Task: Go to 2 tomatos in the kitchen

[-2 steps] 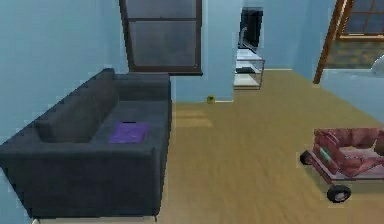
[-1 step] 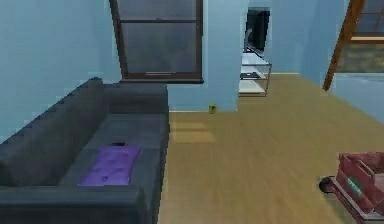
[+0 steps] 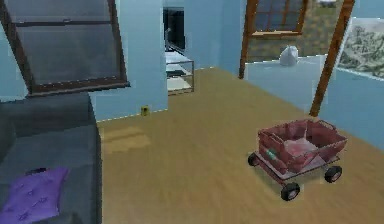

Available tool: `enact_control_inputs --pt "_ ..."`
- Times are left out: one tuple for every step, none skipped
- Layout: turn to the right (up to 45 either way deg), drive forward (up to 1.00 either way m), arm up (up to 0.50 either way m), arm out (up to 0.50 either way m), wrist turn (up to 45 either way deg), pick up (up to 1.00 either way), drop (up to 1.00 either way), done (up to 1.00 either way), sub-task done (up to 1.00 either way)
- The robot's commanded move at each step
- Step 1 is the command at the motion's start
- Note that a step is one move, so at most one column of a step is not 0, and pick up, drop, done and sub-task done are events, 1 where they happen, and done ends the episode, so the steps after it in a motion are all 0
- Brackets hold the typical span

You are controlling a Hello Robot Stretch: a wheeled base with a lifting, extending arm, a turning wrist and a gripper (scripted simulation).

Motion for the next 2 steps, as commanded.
enact_control_inputs --pt "0.0 0.70 0.00 0.00 0.0 0.00 0.00 0.00 0.00" --pt "3.0 0.00 0.00 0.00 0.0 0.00 0.00 0.00 0.00"
